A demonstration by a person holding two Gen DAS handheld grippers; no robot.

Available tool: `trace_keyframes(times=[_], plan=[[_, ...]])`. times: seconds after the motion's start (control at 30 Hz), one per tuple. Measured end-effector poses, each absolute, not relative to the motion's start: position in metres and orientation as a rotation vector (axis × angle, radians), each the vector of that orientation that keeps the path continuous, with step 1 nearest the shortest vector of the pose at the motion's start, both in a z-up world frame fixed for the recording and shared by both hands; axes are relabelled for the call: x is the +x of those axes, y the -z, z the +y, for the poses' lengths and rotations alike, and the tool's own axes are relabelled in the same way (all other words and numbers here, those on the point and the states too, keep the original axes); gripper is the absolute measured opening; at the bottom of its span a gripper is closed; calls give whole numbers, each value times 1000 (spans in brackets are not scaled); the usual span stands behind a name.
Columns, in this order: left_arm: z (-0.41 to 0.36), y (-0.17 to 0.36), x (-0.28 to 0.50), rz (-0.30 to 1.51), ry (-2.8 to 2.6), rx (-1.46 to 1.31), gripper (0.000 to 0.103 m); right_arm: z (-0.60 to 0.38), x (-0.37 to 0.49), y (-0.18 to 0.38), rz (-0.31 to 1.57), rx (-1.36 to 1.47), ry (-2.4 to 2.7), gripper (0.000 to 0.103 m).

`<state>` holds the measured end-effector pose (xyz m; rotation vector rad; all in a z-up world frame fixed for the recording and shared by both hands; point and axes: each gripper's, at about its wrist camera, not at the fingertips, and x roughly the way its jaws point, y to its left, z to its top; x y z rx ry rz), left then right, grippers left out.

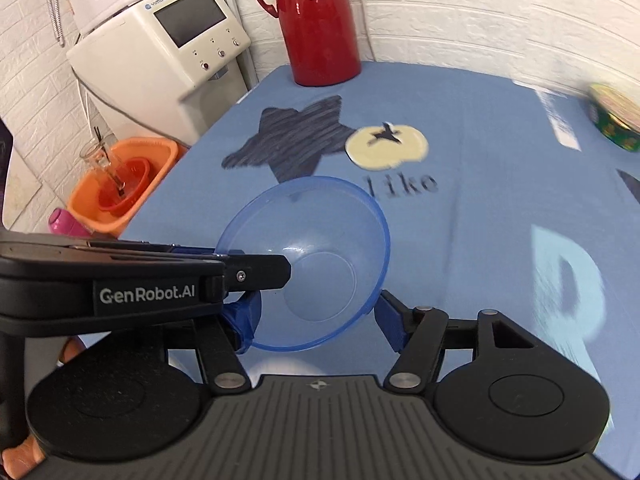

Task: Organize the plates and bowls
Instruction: 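Lift the blue plastic bowl with both tools and lower it into the red bowl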

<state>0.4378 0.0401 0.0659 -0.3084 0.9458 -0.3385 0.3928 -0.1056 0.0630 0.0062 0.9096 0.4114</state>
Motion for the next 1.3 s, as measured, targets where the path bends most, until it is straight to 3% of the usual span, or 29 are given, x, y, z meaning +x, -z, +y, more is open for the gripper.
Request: trace_keyframes(times=[0.33,0.63,0.7,0.83,1.3], plan=[[-52,-56,300,970,506,-164,10,-172,253,-54,913,-63,-262,50],[-71,-32,272,995,496,-112,11,-186,231,-26,925,-28,-249,50],[-70,-31,269,981,503,-113,17,-186,224,-26,908,-49,-248,48],[-70,-34,266,972,512,-108,45,-191,216,-28,912,-35,-239,48],[-26,-53,264,944,500,-153,52,-233,188,-34,854,181,-197,48]])
